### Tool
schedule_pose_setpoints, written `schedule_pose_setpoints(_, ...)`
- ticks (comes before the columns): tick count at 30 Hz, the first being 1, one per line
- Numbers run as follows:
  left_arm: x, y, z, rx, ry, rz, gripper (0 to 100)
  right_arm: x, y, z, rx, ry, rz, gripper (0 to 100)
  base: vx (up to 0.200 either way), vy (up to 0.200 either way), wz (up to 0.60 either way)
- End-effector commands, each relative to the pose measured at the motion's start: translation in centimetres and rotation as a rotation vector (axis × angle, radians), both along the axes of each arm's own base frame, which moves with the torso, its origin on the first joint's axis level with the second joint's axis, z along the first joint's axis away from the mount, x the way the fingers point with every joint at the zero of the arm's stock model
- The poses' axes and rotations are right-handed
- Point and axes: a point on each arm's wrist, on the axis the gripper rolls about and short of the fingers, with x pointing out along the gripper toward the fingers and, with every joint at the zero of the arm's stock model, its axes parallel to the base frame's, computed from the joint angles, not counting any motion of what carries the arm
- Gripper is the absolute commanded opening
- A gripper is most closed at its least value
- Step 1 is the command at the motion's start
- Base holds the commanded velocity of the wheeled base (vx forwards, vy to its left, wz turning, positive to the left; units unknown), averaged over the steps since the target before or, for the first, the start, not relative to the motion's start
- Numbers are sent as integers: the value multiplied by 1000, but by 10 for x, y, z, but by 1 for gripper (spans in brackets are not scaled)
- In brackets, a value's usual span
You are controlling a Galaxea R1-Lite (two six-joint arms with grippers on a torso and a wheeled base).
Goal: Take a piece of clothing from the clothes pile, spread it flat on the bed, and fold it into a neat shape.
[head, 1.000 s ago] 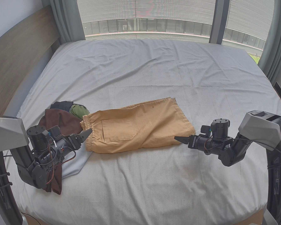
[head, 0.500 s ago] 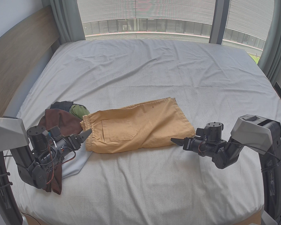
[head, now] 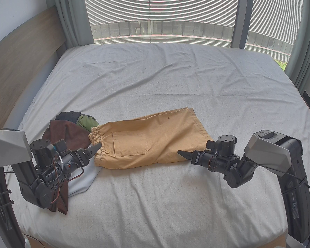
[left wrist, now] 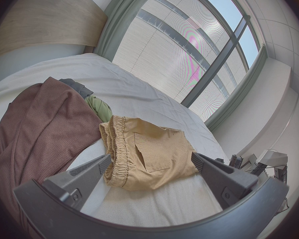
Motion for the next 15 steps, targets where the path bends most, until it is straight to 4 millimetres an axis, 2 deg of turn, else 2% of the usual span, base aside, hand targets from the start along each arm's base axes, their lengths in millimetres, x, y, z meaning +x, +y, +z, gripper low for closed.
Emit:
schedule_pose_setpoints(1,0,0,-3,2,8,3,100,2,11,-9,2,-2,21,100,0,0,0)
schedule_pose_setpoints(15,0,-1,-4,2,11,0,100,11,20,-13,28,-52,-33,100,0,0,0)
